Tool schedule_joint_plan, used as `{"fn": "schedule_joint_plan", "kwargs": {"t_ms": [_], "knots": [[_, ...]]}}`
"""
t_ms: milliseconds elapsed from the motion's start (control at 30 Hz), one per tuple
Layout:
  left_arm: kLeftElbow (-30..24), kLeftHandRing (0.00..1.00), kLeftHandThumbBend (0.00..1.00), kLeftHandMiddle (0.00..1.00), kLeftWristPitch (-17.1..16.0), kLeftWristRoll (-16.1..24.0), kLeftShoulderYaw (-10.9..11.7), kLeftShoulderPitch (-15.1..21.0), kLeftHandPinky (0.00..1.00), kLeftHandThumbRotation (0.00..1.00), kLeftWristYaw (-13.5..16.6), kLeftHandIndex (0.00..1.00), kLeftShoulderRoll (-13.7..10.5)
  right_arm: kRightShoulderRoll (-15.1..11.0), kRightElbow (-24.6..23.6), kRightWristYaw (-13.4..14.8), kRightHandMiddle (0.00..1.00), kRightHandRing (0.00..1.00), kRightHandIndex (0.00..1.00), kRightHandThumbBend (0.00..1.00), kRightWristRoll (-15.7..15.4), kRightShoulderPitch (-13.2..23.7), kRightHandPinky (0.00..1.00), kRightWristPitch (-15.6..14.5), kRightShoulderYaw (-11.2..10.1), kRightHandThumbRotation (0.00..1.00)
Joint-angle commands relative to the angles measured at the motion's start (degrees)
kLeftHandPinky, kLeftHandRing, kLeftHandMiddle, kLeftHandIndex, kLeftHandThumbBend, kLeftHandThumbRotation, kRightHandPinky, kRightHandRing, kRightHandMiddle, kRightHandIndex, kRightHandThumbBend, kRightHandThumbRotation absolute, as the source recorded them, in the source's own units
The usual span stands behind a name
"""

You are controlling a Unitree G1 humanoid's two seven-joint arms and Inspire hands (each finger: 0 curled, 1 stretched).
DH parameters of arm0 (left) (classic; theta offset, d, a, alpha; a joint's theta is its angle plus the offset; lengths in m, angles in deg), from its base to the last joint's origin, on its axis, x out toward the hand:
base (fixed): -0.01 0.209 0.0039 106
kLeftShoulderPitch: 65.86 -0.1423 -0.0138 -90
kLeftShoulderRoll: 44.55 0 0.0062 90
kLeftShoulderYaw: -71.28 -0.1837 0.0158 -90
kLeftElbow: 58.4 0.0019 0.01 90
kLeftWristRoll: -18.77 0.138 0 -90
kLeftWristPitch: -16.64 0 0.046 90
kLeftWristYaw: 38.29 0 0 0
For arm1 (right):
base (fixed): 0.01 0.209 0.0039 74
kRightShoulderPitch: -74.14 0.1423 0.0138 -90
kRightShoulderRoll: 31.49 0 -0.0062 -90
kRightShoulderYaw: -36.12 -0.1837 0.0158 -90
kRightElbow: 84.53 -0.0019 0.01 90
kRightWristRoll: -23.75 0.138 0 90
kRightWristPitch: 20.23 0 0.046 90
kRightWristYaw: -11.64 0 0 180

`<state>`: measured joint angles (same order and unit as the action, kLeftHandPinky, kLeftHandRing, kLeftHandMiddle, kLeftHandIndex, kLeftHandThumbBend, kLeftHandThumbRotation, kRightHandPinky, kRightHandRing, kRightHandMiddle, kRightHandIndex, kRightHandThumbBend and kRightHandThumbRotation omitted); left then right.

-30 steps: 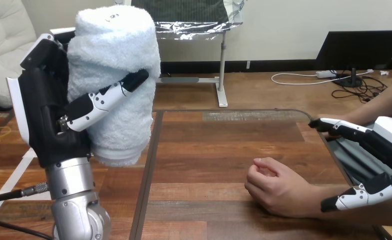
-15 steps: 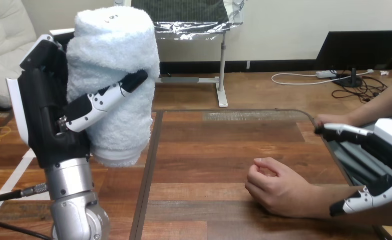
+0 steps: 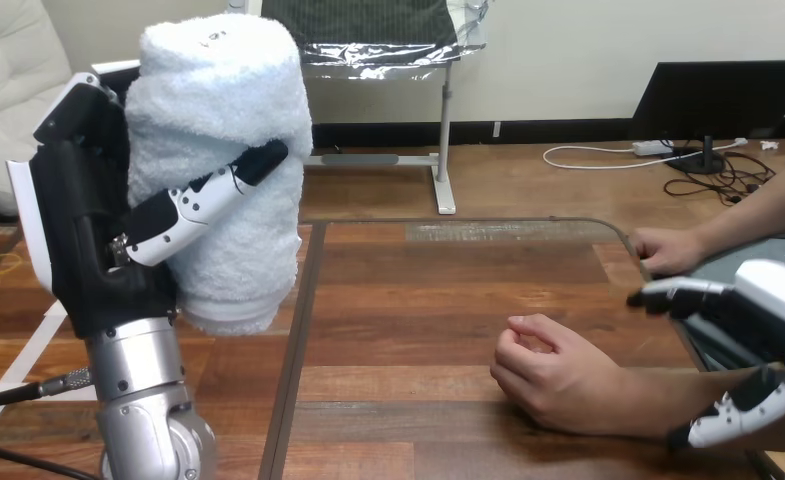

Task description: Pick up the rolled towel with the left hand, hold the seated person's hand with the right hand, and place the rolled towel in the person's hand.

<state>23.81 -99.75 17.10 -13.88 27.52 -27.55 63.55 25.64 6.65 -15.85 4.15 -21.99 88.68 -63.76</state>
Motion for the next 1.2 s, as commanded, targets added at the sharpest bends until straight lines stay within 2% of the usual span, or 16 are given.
{"fn": "schedule_joint_plan", "kwargs": {"t_ms": [0, 200, 467, 667, 967, 1167], "knots": [[0.14, 0.29, 0.57, 0.36, -1.77, -0.10, 0.13, 3.38, 0.24, 0.00, -0.73, 0.40, 0.18, -0.14, 1.21, 1.94, 0.81, 0.80, 0.82, 1.00, -1.34, 4.43, 0.78, 1.45, 1.68, 0.14], [0.08, 0.29, 0.56, 0.35, -1.64, -0.37, 0.44, 3.37, 0.24, 0.00, -0.96, 0.40, 0.38, 0.13, 3.11, 3.05, 0.81, 0.79, 0.81, 1.00, -3.75, 5.04, 0.78, 2.07, 3.82, 0.14], [-0.01, 0.29, 0.57, 0.35, -1.46, -0.88, 0.66, 3.30, 0.24, 0.00, -1.34, 0.40, 0.35, 0.65, 4.88, 4.10, 0.80, 0.79, 0.80, 1.00, -5.25, 5.70, 0.77, 2.08, 5.89, 0.14], [-0.23, 0.29, 0.56, 0.35, -1.30, -2.14, 0.68, 3.20, 0.24, 0.00, -1.94, 0.40, 0.54, 1.00, 7.01, 5.99, 0.79, 0.78, 0.79, 1.00, -6.42, 6.26, 0.76, 3.74, 7.58, 0.14], [-0.24, 0.29, 0.56, 0.36, -1.42, -2.58, 0.79, 3.22, 0.24, 0.00, -2.08, 0.40, 0.68, 1.49, 8.36, 7.31, 0.80, 0.79, 0.79, 1.00, -8.75, 7.16, 0.76, 3.04, 10.15, 0.12], [-0.40, 0.29, 0.57, 0.36, -1.26, -2.45, 0.80, 3.16, 0.24, 0.00, -1.96, 0.40, 0.80, 1.93, 9.36, 8.57, 0.79, 0.78, 0.79, 1.00, -9.83, 7.83, 0.76, 3.10, 11.33, 0.15]]}}
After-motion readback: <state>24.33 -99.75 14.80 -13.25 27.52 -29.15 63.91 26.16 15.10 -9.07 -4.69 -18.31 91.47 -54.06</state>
